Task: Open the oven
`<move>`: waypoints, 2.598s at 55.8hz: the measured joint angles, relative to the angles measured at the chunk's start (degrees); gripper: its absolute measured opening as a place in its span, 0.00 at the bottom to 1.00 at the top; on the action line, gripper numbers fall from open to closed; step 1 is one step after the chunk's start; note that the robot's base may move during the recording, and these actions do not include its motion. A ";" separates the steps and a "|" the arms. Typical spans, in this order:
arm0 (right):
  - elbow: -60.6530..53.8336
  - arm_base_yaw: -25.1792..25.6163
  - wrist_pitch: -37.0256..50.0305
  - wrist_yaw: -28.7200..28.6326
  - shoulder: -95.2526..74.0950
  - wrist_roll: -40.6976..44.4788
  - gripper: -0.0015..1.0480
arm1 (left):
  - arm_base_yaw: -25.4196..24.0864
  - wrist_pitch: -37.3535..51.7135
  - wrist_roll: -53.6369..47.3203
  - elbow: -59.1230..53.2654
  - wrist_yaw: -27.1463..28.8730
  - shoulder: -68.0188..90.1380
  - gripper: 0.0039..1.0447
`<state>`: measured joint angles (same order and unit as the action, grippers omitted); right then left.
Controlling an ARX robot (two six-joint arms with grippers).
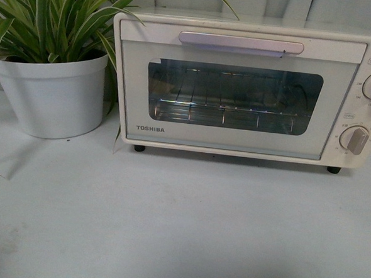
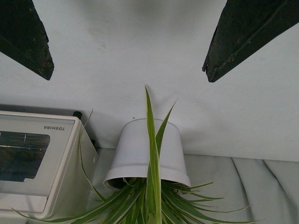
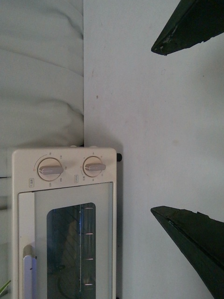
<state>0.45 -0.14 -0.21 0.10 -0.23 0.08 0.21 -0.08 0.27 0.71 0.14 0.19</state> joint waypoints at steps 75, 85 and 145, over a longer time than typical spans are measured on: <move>-0.02 0.00 0.00 0.00 0.00 0.00 0.91 | 13.97 -0.81 24.15 4.09 24.13 18.27 0.94; -0.02 0.00 0.00 0.00 0.02 0.00 0.91 | 21.07 10.99 40.59 7.54 17.86 36.46 0.94; -0.02 0.00 0.00 0.00 0.02 0.00 0.91 | 34.91 44.70 75.60 30.29 11.82 95.17 0.94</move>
<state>0.43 -0.14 -0.21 0.10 -0.21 0.08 35.11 44.62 75.88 31.00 11.97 95.35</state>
